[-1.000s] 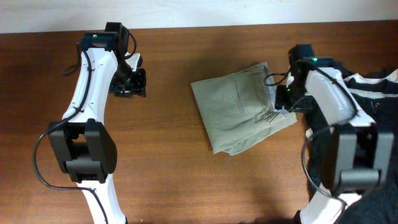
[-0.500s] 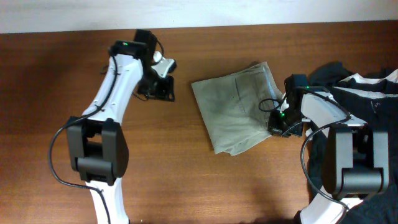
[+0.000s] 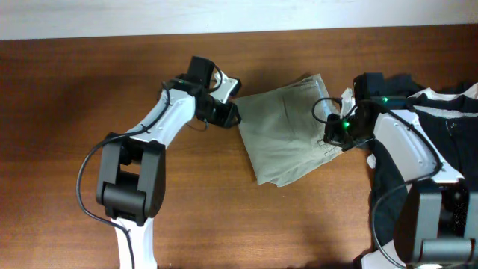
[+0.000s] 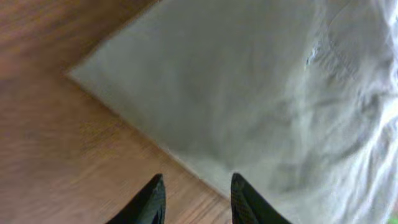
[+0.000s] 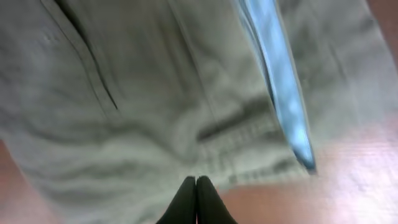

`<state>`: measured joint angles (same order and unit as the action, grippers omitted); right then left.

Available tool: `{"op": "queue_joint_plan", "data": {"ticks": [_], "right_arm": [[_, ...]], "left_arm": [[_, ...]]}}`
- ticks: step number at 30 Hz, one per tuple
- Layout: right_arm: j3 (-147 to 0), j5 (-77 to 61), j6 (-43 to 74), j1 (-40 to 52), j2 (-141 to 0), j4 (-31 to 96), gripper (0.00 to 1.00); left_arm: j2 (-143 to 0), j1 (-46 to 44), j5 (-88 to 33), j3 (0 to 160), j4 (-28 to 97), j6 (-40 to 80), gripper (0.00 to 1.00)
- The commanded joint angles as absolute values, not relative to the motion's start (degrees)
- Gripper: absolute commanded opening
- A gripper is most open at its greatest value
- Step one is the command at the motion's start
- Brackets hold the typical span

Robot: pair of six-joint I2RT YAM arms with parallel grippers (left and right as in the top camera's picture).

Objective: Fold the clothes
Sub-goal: 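Grasp the folded shorts with the left gripper and place them at the left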

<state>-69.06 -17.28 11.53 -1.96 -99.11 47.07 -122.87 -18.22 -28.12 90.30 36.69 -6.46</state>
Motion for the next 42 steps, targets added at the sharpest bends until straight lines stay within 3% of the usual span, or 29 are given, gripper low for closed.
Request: {"op": "queue_joint_plan", "data": {"ticks": [1,10,13,15,17,18,19,20,21,23,25,31,36,42], "right_arm": [[-66.7,-21.2,11.2,-2.2,-103.0,43.2,0.04],[-66.6,-21.2,11.2,-2.2,-112.8,41.8,0.04],[-66.6,-21.3,11.2,-2.2,-112.8,41.7,0.04],[-66.6,-21.3,11.2,-2.2,-112.8,41.8,0.04],[-66.6,-21.3,11.2,-2.2,-112.8,41.8,0.04],[-66.6,-21.3,11.2,-2.2,-112.8,42.0,0.04],[-66.6,-21.5,11.2,-2.2,-112.8,42.0,0.04],[-66.6,-21.9,11.2,-2.2,-112.8,42.0,0.04],[-66.6,-22.5,11.2,-2.2,-112.8,42.2,0.04],[-66.7,-22.5,11.2,-2.3,-112.7,42.8,0.04],[-66.8,-24.1,11.1,-2.3,-111.2,44.7,0.04],[-71.0,-25.3,8.8,-2.3,-94.5,54.1,0.05],[-72.3,-25.3,8.8,-2.3,-84.3,58.0,0.05],[-72.3,-25.3,8.8,-2.3,-83.6,59.2,0.06]], "left_arm": [[-123.1,-19.4,-28.9,87.8,33.4,-6.6,0.36],[-123.9,-18.2,-27.5,87.8,42.0,9.0,0.86],[-126.5,-19.1,-40.7,87.6,42.4,14.9,0.87],[-129.0,-20.2,-41.9,86.6,42.0,22.0,0.92],[-132.6,-21.7,-48.7,86.0,38.3,25.7,0.91],[-133.6,-22.2,-49.2,86.0,37.7,27.2,0.9],[-134.8,-22.7,-49.1,86.0,37.5,28.3,0.83],[-135.7,-23.2,-48.8,86.0,37.1,28.3,0.7],[-136.0,-23.4,-47.1,86.0,36.9,28.3,0.39],[-135.9,-23.4,-44.1,86.0,36.5,28.2,0.13],[-135.6,-22.7,-42.4,86.0,36.4,28.2,0.01],[-125.6,-12.4,-39.8,86.0,36.2,26.2,0.0],[-121.2,6.1,-35.2,86.0,36.8,26.3,0.0],[-121.3,28.1,-27.5,84.4,39.1,26.3,0.0]]}}
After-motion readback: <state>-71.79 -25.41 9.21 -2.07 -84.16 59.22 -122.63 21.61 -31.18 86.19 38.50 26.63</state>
